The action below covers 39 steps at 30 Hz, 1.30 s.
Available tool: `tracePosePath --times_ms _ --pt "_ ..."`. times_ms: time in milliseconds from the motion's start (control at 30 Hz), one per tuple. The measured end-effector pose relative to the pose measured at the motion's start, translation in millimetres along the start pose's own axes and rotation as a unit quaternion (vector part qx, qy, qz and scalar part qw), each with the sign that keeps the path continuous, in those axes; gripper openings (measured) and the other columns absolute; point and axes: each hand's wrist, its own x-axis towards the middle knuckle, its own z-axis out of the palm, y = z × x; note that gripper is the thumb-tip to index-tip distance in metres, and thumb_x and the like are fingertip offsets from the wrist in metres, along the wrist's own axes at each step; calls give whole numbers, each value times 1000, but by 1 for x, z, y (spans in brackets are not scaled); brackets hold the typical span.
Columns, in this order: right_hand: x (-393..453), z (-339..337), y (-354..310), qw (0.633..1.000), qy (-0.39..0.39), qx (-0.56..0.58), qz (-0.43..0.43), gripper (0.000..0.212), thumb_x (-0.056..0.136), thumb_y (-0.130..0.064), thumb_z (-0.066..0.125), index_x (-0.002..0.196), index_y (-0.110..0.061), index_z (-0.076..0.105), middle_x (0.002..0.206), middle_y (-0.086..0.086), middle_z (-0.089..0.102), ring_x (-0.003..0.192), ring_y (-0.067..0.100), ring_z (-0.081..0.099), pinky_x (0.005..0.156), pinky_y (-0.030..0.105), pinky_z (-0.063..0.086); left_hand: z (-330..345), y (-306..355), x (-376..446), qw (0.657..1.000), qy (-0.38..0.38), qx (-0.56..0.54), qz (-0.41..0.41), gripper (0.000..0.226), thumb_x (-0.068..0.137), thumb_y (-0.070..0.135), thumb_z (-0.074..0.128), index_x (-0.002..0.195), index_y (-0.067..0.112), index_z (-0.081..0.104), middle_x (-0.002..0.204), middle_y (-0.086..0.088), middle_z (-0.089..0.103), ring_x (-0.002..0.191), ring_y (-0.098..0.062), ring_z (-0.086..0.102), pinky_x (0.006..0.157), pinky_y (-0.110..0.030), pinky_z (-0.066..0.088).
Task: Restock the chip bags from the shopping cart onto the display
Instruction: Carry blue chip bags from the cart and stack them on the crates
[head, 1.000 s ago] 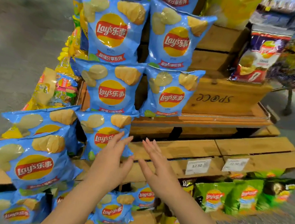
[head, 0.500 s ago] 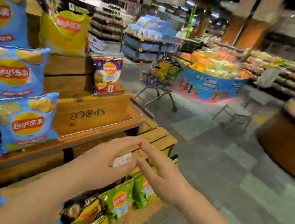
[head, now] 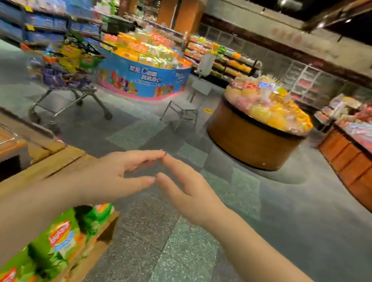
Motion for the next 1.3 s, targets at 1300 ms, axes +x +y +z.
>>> tracePosePath --times_ms 1300 --pt "538 -72 416 989 -26 -79 -120 65 89 -48 36 141 -10 44 146 10 43 140 30 31 111 55 30 -85 -263 564 896 101 388 -191 59 97 44 41 150 32 17 159 10 9 145 -8 8 115 -28 10"
